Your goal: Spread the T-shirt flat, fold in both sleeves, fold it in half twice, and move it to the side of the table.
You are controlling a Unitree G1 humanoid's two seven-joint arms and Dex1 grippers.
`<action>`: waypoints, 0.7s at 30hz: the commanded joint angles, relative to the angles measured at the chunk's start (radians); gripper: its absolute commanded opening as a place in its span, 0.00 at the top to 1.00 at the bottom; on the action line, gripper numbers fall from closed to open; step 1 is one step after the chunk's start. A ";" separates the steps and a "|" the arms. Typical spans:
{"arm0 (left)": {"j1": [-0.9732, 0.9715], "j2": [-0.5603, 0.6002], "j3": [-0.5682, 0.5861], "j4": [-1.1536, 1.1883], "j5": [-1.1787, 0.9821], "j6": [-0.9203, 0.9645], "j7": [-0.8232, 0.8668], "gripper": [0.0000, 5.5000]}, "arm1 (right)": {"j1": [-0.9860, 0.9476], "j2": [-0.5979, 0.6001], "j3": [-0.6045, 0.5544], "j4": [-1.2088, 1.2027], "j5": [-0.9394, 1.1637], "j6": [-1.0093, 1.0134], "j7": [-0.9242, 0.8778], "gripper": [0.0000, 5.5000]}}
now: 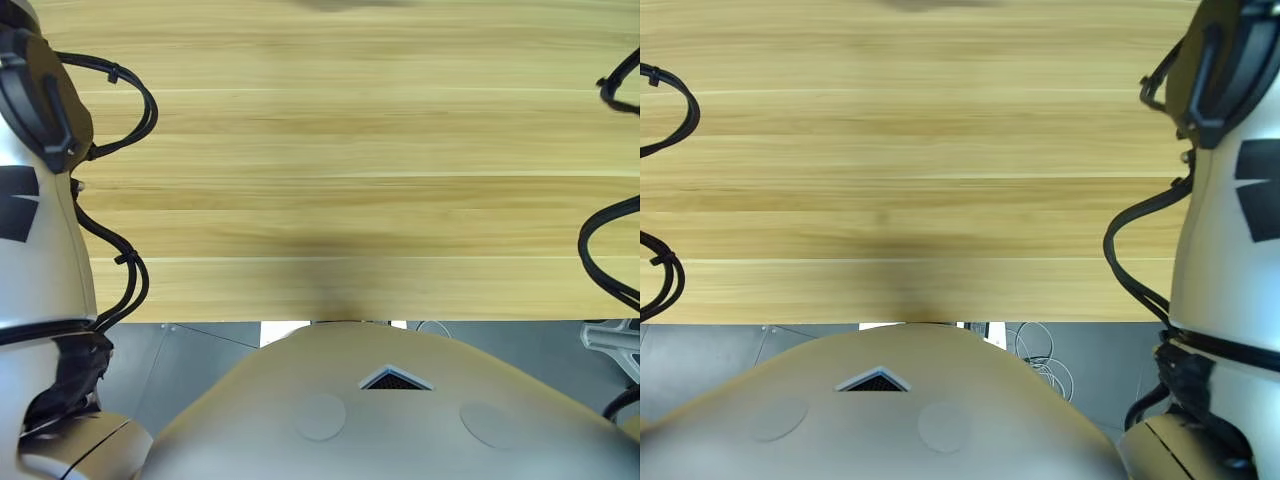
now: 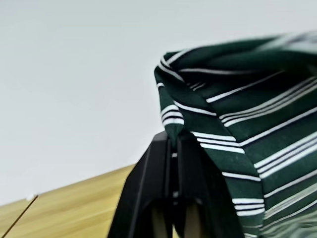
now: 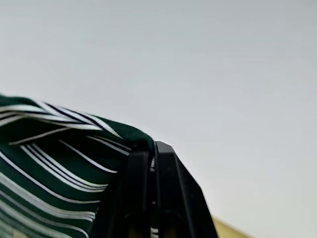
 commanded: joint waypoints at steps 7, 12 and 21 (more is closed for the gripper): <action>0.321 -0.126 -0.018 -0.013 0.061 -0.086 -0.227 1.00 | 0.325 0.006 -0.085 0.010 -0.022 -0.024 0.147 0.99; 0.574 -0.064 0.022 -0.241 -0.037 -0.120 -0.515 1.00 | 0.399 -0.018 -0.134 -0.017 0.007 -0.085 0.308 0.99; 1.239 0.047 0.119 -1.042 -0.289 0.130 -0.704 1.00 | 0.798 -0.137 -0.100 -0.138 0.047 -0.347 1.010 0.99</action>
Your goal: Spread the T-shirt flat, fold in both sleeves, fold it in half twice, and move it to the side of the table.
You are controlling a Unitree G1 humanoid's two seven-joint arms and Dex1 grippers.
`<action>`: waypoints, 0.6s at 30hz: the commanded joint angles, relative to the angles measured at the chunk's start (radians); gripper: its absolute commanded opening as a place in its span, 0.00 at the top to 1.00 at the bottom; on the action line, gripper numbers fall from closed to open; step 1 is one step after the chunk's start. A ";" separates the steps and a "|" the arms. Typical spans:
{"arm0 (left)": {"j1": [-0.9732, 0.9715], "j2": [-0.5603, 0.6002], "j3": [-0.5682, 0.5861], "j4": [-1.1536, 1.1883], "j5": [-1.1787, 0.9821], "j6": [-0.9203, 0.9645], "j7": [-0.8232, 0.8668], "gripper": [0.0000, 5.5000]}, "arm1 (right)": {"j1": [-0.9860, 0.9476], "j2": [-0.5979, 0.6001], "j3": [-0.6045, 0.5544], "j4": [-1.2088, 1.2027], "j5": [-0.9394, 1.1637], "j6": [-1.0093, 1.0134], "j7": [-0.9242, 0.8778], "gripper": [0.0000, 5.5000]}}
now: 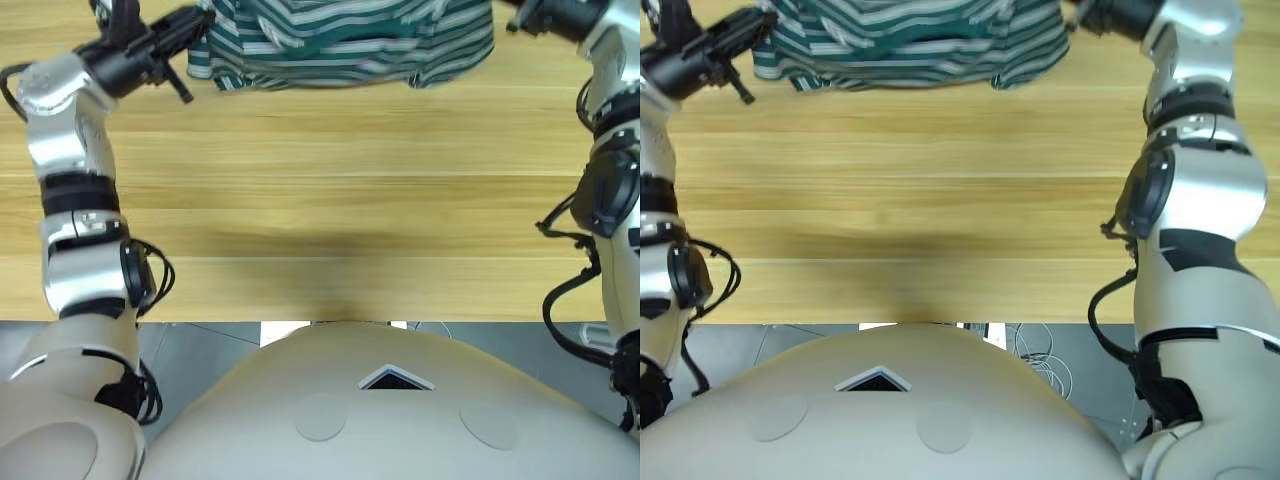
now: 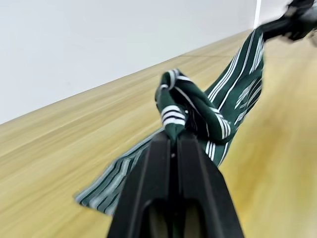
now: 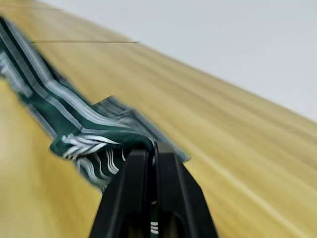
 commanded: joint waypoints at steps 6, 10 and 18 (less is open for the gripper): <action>0.597 0.028 -0.103 -0.347 0.073 -0.088 -0.033 1.00 | 0.560 -0.197 0.360 -0.322 0.144 -0.171 0.330 0.99; 0.677 0.036 -0.137 -0.235 0.142 -0.281 -0.054 1.00 | 0.616 -0.264 0.447 -0.352 0.209 -0.161 0.330 0.99; 0.720 0.103 -0.271 -0.014 0.421 -0.700 0.035 0.94 | 0.635 -0.309 0.519 -0.356 0.246 -0.194 0.330 1.00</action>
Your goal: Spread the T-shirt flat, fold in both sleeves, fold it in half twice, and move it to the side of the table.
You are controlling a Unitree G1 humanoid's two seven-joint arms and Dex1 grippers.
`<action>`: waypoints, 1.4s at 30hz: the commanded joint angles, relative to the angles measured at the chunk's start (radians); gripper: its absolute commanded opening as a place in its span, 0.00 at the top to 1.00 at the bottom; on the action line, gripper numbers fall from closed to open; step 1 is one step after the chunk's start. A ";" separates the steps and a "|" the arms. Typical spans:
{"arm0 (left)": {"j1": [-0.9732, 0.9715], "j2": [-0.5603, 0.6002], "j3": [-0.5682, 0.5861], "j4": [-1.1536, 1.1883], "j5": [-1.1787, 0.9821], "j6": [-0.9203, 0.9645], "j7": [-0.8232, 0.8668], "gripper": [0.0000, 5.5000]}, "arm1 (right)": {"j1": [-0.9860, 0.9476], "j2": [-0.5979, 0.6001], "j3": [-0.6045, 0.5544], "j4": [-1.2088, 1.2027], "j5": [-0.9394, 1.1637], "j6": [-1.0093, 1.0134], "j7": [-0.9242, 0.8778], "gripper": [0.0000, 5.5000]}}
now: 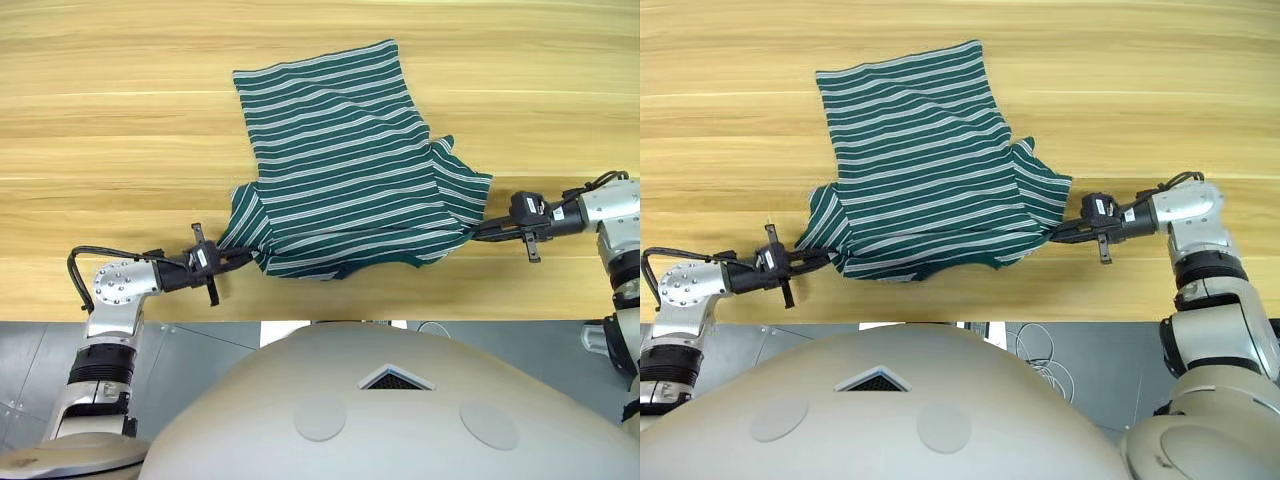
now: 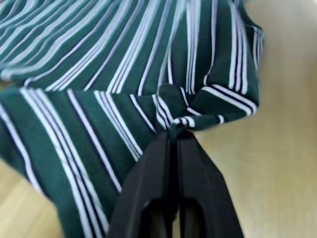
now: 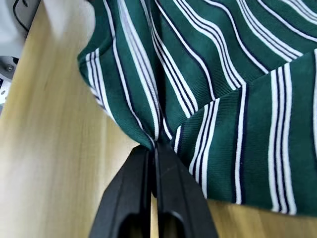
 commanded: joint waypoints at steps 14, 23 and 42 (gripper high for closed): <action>-0.100 0.203 -0.076 0.165 0.543 -0.410 0.526 0.54 | -0.100 -0.158 0.126 -0.378 0.492 0.198 0.000 0.61; 0.053 0.356 0.028 0.251 0.424 -0.417 0.678 0.49 | -0.444 0.189 0.190 -0.056 0.245 0.282 -0.072 0.61; 0.428 -0.044 0.045 -0.577 -0.913 0.730 0.924 0.49 | -0.509 0.722 0.014 0.432 -0.279 0.300 -0.783 0.61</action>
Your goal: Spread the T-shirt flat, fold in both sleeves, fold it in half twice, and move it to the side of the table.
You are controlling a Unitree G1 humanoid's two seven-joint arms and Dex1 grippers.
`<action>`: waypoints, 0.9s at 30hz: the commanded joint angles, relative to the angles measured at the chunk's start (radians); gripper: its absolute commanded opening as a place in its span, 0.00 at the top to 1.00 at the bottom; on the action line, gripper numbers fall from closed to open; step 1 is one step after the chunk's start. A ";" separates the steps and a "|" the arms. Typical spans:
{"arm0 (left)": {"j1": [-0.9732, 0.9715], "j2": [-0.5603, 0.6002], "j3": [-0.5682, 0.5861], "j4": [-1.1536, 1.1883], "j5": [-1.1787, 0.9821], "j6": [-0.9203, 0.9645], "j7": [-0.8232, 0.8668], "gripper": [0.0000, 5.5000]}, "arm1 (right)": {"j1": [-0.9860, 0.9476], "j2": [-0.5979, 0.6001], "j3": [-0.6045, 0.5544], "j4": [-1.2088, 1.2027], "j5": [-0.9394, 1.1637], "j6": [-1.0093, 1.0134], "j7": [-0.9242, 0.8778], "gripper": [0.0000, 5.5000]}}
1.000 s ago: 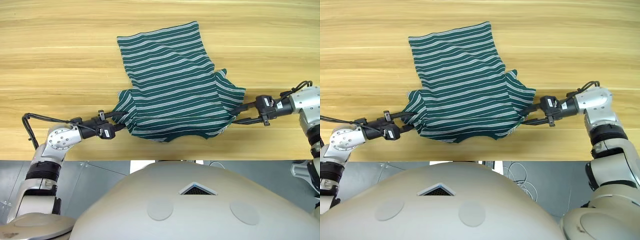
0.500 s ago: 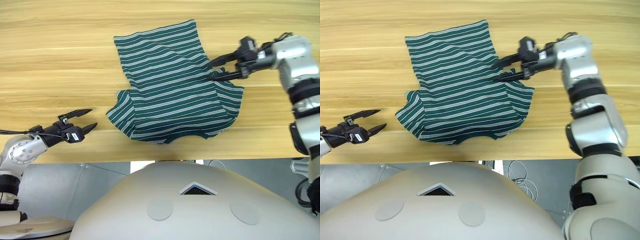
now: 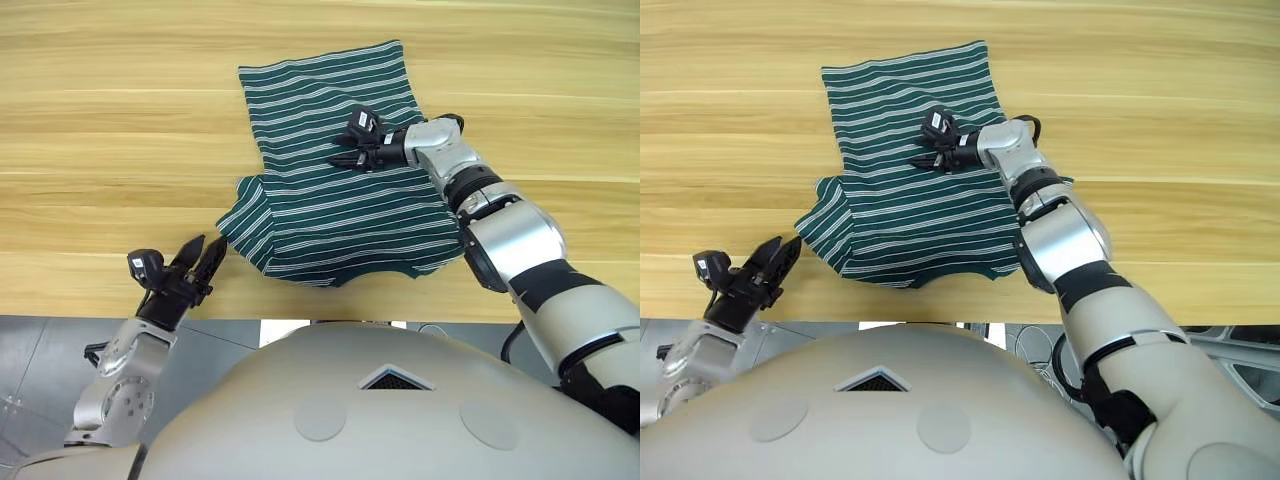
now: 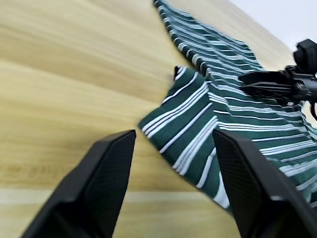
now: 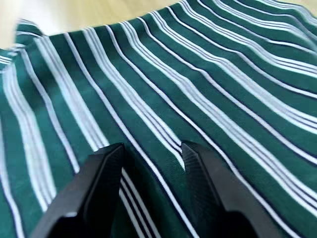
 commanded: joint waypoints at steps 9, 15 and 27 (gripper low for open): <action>-0.206 -0.162 0.087 0.168 0.105 0.251 0.046 0.49 | -0.007 0.013 -0.121 0.016 -0.140 -0.051 -0.027 0.61; -0.243 -0.212 0.085 0.199 0.174 0.308 0.029 0.49 | -0.011 0.019 -0.158 0.012 -0.174 -0.076 -0.005 0.61; -0.156 -0.255 0.080 0.108 0.267 0.342 0.012 0.49 | -0.020 0.017 -0.213 0.009 -0.206 -0.087 0.009 0.61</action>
